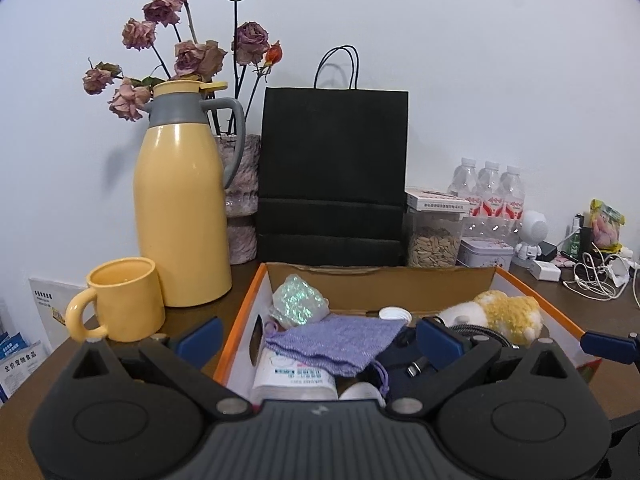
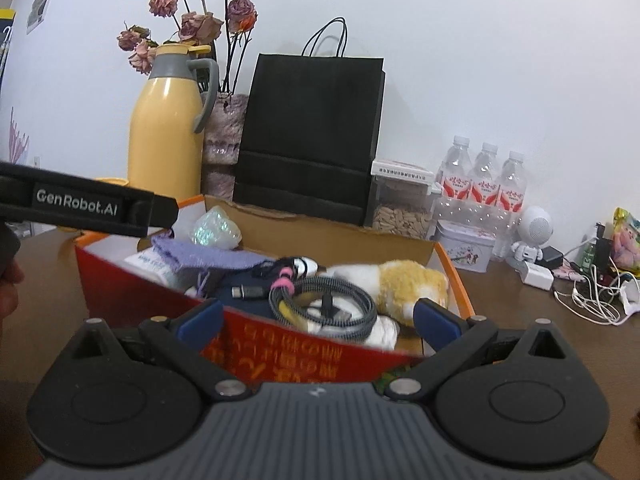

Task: Organize objects
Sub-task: 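Withdraw both open tools from the box back over the table, then grasp the red rose with the left tool while the right tool grasps the white bottle cap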

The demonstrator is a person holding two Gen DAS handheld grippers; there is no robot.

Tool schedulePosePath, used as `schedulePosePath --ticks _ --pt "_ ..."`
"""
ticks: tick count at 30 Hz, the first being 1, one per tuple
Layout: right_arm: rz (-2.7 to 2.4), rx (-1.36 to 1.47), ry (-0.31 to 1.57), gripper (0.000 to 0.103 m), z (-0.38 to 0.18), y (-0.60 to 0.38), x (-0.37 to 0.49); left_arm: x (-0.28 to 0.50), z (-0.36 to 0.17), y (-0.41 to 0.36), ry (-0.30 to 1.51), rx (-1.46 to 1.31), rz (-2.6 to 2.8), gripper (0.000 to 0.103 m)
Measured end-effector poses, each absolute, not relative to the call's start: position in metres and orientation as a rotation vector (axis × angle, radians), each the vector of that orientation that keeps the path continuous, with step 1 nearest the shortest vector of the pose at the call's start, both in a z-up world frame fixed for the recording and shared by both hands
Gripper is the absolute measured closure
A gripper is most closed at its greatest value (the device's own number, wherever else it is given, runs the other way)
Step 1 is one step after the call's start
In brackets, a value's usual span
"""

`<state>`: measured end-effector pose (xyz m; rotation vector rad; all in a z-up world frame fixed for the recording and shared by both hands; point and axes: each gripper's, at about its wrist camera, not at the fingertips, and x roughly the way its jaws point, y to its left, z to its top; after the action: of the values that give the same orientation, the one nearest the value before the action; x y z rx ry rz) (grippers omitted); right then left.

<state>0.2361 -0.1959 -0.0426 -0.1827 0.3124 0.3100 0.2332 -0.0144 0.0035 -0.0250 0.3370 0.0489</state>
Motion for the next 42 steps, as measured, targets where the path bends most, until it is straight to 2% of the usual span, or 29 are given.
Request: schedulePosePath --ticks 22,40,42 --pt "0.245 -0.124 0.438 0.0 -0.06 -0.234 0.191 0.183 -0.035 -0.015 0.477 -0.04 0.03 0.0" --pt "0.213 -0.07 0.528 0.0 -0.067 -0.246 0.192 0.19 -0.056 -0.022 0.617 0.008 -0.02 0.0" --pt "0.214 -0.071 0.534 0.0 -0.068 -0.246 0.192 0.191 -0.057 -0.022 0.626 0.005 -0.036 0.002"
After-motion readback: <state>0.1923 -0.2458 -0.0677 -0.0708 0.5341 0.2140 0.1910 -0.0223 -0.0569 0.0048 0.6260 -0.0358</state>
